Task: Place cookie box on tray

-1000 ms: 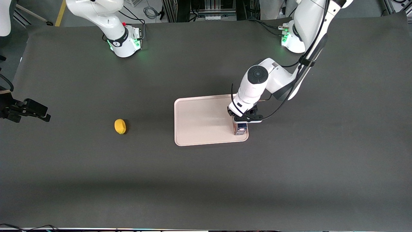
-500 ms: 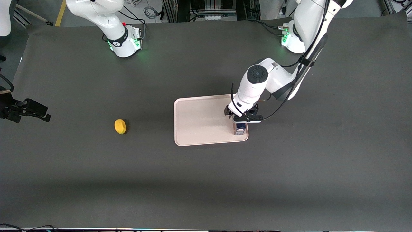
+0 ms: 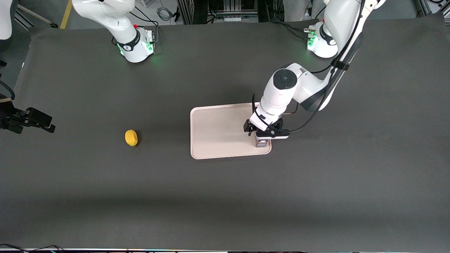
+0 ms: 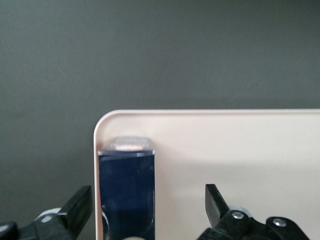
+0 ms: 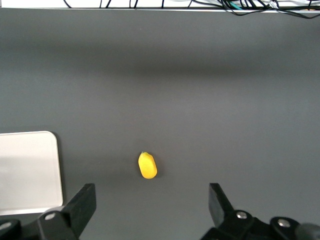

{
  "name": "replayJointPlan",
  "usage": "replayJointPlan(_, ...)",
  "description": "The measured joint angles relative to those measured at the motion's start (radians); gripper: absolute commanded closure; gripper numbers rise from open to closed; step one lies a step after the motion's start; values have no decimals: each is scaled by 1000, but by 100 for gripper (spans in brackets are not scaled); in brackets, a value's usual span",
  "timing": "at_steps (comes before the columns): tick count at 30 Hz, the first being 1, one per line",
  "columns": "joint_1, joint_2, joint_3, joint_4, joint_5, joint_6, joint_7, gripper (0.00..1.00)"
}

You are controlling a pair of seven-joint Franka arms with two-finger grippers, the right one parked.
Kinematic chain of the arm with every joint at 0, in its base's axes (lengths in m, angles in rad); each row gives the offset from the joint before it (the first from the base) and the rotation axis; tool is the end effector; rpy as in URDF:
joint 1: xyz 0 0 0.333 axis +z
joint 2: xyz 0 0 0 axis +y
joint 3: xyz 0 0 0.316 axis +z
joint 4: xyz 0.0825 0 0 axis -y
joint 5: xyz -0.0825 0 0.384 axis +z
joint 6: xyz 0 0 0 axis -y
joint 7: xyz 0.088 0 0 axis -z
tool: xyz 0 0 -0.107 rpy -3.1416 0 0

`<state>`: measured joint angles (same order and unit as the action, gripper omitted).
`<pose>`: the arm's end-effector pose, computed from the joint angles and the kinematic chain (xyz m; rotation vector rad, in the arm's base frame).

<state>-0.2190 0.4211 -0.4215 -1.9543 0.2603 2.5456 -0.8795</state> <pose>0.5173 -0.3705 0.2994 2.9822 0.1334 0.2407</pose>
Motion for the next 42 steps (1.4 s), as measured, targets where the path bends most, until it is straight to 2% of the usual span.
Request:
replayJointPlan(9, 24, -65, 58, 36, -12, -74, 131, 0)
replayJointPlan(18, 79, -194, 124, 85, -164, -275, 326, 0)
replayJointPlan(21, 104, -249, 160, 102, -192, -372, 394, 0)
replayJointPlan(30, 183, -379, 225, 168, -199, -647, 535, 0)
replayJointPlan(42, 269, -485, 326, 176, -201, -814, 732, 0)
